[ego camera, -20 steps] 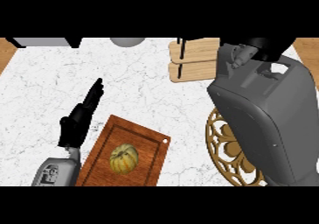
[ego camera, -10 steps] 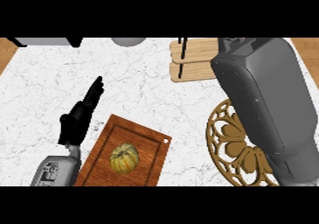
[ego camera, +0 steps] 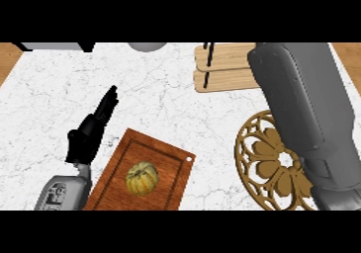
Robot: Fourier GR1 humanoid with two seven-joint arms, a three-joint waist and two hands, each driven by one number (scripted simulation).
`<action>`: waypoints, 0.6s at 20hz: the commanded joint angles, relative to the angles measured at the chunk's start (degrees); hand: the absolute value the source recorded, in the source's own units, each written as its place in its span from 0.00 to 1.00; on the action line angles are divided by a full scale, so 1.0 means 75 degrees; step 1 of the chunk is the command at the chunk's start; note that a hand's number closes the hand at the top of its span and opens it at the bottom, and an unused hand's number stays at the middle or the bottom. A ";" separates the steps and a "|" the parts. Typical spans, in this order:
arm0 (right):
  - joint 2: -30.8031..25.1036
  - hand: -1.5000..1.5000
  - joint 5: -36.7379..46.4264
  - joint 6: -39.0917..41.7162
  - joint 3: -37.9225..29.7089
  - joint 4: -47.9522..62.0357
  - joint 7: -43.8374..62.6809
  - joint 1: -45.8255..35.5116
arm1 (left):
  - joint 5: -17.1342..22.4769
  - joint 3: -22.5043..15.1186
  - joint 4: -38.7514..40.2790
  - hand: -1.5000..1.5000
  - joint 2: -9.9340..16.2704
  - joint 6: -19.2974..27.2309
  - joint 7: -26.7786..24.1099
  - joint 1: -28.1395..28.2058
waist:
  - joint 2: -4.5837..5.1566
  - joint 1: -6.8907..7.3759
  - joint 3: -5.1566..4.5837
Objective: Pick the tomato from the placemat and place it in the tiered shelf
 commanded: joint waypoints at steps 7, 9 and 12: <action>-0.0079 1.00 -0.1534 -0.1332 -0.0833 0.1200 -0.1868 0.0132 | 0.0025 0.0144 -0.0041 0.50 0.0117 -0.0082 0.0099 0.0004 | -0.0034 -0.0077 -0.0005; -0.0136 1.00 -0.1771 -0.1682 -0.0988 0.1496 -0.2332 0.0052 | 0.0152 0.0130 -0.0285 0.50 0.0133 -0.0197 -0.0060 0.0429 | -0.0031 -0.0040 -0.0004; -0.0325 1.00 -0.1873 -0.1658 -0.1170 0.2195 -0.2442 -0.0631 | 0.0213 0.0359 0.0136 0.50 0.0259 -0.0287 0.0134 -0.0420 | -0.0017 -0.0054 -0.0006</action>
